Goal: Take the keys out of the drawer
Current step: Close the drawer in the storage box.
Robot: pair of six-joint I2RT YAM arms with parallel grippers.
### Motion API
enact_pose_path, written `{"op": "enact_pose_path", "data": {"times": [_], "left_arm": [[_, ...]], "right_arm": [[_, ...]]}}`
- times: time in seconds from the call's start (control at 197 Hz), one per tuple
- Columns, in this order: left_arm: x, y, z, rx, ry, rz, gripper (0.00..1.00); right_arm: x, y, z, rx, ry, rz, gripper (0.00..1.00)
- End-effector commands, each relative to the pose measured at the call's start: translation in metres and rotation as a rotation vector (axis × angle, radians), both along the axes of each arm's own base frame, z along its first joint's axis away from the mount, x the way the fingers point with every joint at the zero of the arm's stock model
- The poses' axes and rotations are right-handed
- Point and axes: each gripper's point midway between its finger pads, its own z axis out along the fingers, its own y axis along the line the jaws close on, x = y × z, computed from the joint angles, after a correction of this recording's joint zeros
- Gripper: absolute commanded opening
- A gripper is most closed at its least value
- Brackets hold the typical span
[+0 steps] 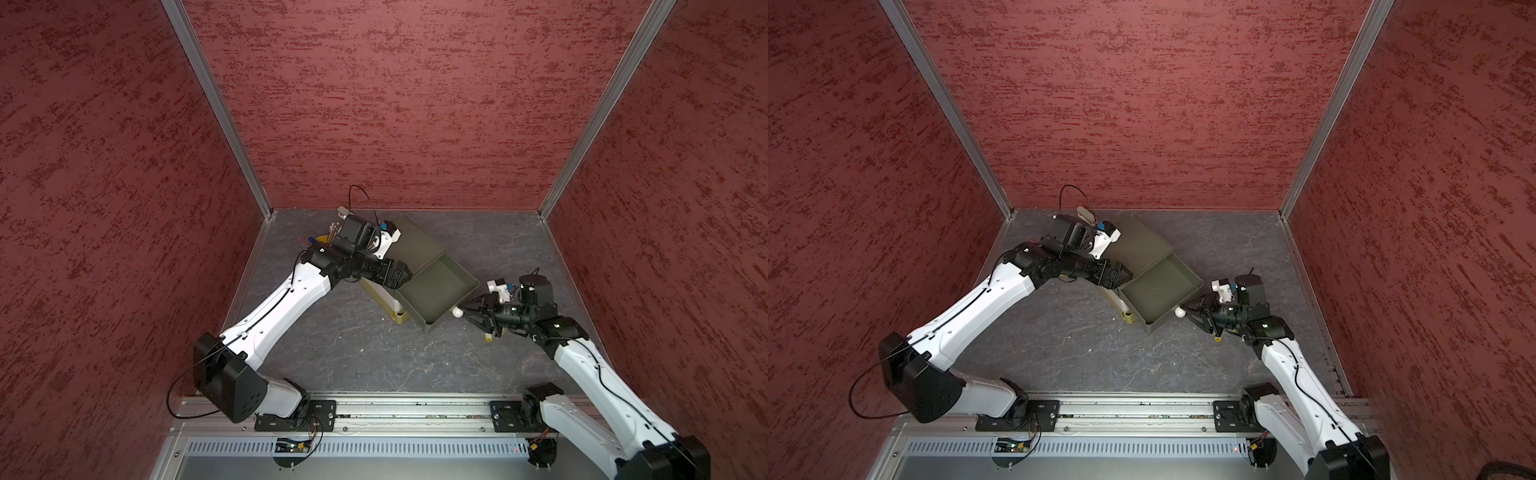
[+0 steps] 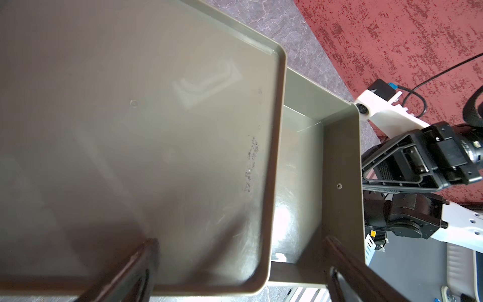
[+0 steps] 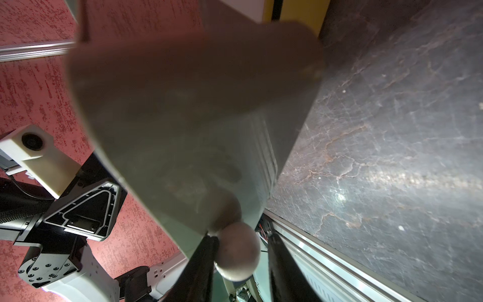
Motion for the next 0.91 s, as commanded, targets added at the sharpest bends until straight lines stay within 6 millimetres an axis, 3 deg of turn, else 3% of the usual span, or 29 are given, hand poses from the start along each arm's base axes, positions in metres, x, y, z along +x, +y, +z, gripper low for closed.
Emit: {"op": "enact_pose_path", "data": {"times": [0.0,0.903], "left_arm": [[-0.008,0.007,-0.013,0.025,0.046,0.0,1.0],[-0.006,0.005,-0.024,0.034,0.058,-0.013,1.0]], "right_arm": [[0.019,0.002,0.001,-0.026,-0.042,-0.03,0.37],[0.089,0.035,0.012,-0.014,-0.098,0.019,0.38]]}}
